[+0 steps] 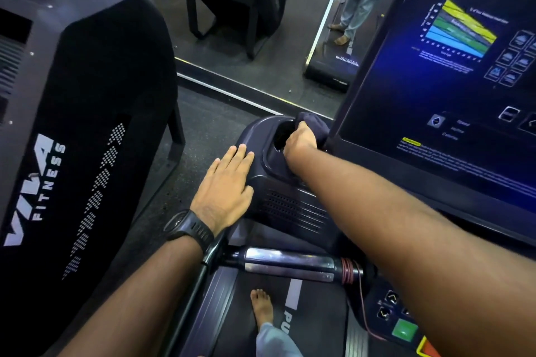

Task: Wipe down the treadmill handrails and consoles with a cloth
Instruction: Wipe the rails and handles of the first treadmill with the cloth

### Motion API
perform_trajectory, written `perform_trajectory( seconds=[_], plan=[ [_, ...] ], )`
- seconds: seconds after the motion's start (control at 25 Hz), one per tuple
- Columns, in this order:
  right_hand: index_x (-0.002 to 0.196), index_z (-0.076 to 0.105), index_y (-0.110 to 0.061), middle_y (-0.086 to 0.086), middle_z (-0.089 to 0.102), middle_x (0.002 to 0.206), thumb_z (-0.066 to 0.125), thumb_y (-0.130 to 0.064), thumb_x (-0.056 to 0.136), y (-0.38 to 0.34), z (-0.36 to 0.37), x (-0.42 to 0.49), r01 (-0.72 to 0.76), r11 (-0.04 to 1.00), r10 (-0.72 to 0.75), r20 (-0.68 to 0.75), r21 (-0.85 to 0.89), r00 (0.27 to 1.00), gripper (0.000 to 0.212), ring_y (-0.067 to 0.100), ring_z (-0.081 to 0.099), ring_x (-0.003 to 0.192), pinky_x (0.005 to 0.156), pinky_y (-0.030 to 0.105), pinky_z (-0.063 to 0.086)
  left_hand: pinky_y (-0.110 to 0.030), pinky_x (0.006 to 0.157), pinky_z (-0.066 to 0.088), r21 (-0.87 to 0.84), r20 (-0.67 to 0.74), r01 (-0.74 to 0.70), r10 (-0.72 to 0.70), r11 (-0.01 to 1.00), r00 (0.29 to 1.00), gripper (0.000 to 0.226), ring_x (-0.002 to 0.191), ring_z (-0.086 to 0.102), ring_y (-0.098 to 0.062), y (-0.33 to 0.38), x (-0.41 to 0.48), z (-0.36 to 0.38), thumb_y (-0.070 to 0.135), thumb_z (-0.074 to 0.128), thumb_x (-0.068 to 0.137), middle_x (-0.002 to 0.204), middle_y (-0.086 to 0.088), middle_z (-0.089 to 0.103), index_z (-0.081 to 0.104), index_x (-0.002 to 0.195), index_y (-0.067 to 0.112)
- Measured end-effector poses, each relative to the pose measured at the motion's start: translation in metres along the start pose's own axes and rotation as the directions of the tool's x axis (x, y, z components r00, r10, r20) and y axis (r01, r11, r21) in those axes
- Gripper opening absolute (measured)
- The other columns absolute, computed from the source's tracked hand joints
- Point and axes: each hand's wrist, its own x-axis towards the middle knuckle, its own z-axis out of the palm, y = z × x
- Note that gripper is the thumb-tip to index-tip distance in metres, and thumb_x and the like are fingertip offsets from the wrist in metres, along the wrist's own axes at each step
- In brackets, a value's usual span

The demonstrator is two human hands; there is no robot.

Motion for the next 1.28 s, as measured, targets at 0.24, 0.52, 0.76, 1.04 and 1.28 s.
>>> perform_trajectory(
  seconds=[0.24,0.52,0.76,1.04,1.28],
  plan=[
    [0.143,0.051,-0.016,0.009,0.051,0.144,0.044,-0.040,0.100,-0.018,0.004,-0.018,-0.134,0.981,0.138,0.018,-0.137,0.990,0.049,0.039,0.040,0.140,0.112,0.067,0.027,-0.039,0.125,0.005,0.023,-0.007,0.014,-0.014,1.000,1.000,0.071,0.153,-0.001,-0.014,0.002,-0.001,-0.002,0.024,0.044,0.093,0.166,0.001,0.005,0.014,0.158,0.019],
    [0.128,0.061,-0.013,0.008,0.062,0.127,0.044,-0.023,0.100,-0.038,-0.023,-0.057,-0.086,0.971,0.119,-0.141,0.224,0.983,0.034,0.034,0.059,0.116,0.091,0.045,0.049,-0.039,0.125,0.009,-0.014,-0.010,0.001,-0.001,1.000,1.000,0.071,0.153,0.002,-0.016,0.000,-0.002,-0.002,0.023,0.048,0.093,0.166,-0.002,0.010,0.018,0.157,0.015],
    [0.156,0.019,-0.001,0.034,0.030,0.153,0.039,-0.021,0.100,-0.083,0.034,-0.091,-0.260,0.828,0.422,-0.248,0.497,0.872,0.062,0.043,0.052,0.123,0.093,0.053,0.043,-0.039,0.124,0.011,-0.029,-0.018,-0.010,0.009,1.000,1.000,0.070,0.153,0.005,-0.017,0.002,-0.011,-0.001,0.021,0.048,0.091,0.165,-0.004,0.014,0.022,0.156,0.013],
    [0.158,-0.012,-0.034,0.009,-0.028,0.163,0.051,-0.035,0.097,-0.067,0.095,-0.103,0.165,0.924,0.033,-0.503,0.344,0.864,0.087,0.046,-0.002,0.151,0.112,0.072,0.014,-0.038,0.124,0.009,-0.037,0.020,-0.055,0.056,0.998,0.998,0.071,0.153,0.003,-0.017,0.000,-0.028,0.001,0.016,0.047,0.092,0.166,-0.006,0.009,0.017,0.157,0.011],
    [0.157,0.007,-0.043,0.003,-0.011,0.168,0.046,-0.059,0.089,-0.040,0.092,-0.080,0.340,0.931,-0.179,-0.648,0.131,0.740,0.080,0.044,0.021,0.145,0.093,0.060,0.040,-0.036,0.125,0.007,-0.115,-0.002,-0.024,0.024,0.993,1.000,0.072,0.153,0.001,-0.015,-0.003,-0.044,0.003,0.012,0.047,0.092,0.166,-0.006,0.007,0.017,0.157,0.010]
  ],
)
